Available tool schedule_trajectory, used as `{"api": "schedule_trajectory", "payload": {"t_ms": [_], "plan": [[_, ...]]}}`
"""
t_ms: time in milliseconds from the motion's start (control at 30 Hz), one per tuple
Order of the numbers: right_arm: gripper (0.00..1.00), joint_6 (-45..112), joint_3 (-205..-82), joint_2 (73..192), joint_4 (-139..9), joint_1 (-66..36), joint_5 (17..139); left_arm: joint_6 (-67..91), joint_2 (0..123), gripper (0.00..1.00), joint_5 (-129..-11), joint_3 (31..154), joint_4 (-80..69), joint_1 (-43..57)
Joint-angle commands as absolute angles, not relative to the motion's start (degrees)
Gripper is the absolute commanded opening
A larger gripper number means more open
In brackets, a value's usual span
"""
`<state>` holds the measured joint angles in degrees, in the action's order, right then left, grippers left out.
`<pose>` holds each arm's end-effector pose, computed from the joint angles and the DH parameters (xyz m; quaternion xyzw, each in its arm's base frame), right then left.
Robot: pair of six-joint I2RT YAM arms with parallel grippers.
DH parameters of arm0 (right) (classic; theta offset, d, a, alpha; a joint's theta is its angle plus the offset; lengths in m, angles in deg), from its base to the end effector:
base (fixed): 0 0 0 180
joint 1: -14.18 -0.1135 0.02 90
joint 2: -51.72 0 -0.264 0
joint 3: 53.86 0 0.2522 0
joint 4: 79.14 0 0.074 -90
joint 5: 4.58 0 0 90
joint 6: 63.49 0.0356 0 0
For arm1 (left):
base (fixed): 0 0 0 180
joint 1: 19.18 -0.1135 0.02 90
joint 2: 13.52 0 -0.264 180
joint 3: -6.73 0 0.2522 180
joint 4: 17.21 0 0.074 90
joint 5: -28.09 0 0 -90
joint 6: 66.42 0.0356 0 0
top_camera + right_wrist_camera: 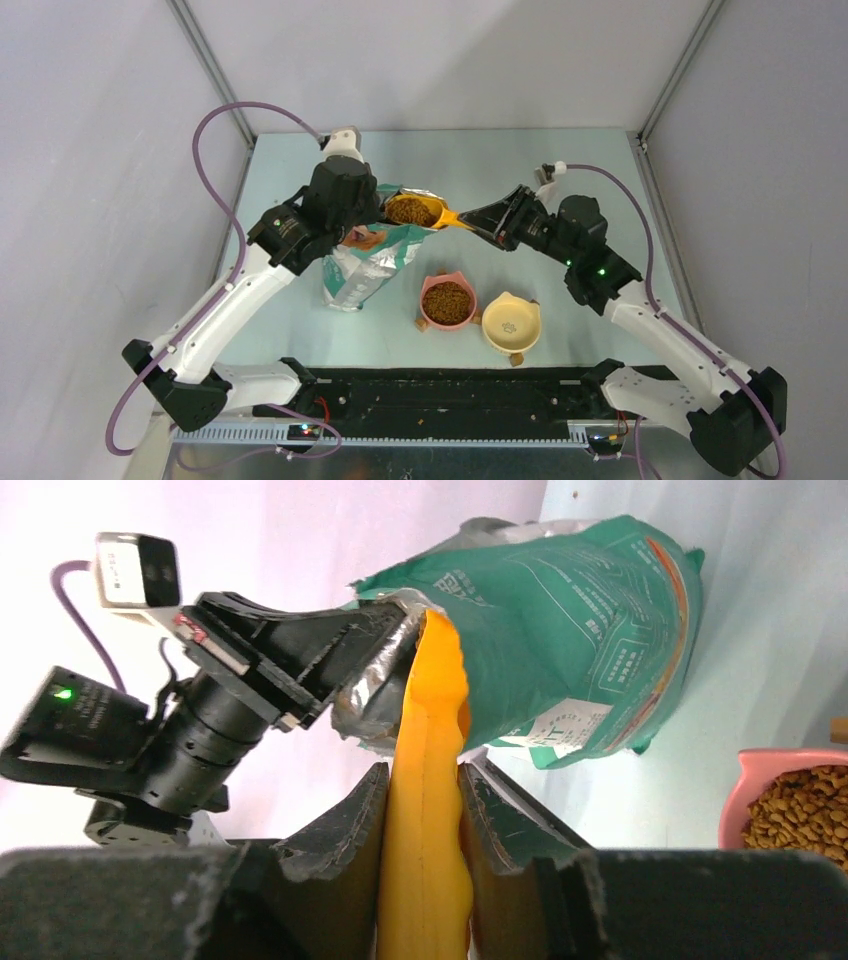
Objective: Serve the pet food
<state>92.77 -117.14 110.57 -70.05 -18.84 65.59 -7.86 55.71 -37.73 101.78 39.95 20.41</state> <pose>0.1963 0.1420 0.3502 0.0953 0.7274 0.5907 0.3359 0.1976 -0.1445 0.4148 -0.0418 0.8576 -0.1296 0.4959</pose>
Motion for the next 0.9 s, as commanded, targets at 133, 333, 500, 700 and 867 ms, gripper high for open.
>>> {"api": "schedule_trajectory", "payload": {"t_ms": [133, 333, 500, 700, 867], "plan": [[0.0, 94.24, -116.73, 106.74, -71.66, -17.37, 69.6, -6.95, 54.52, 0.0, -33.61, 101.44, 41.22, 19.41], [0.0, 95.49, -116.0, 106.95, -71.93, -17.1, 69.08, -6.94, 54.33, 0.0, -33.9, 101.37, 41.22, 19.47], [0.0, 97.92, -114.54, 104.97, -72.59, -15.47, 67.55, -6.77, 54.53, 0.0, -34.3, 101.26, 41.08, 19.49], [0.0, 100.12, -112.63, 101.08, -71.0, -14.28, 68.12, -6.75, 54.61, 0.0, -34.49, 101.17, 41.1, 19.42], [0.0, 99.98, -112.53, 98.53, -67.72, -13.06, 69.62, -6.76, 54.72, 0.0, -34.66, 101.1, 40.97, 19.49]]}}
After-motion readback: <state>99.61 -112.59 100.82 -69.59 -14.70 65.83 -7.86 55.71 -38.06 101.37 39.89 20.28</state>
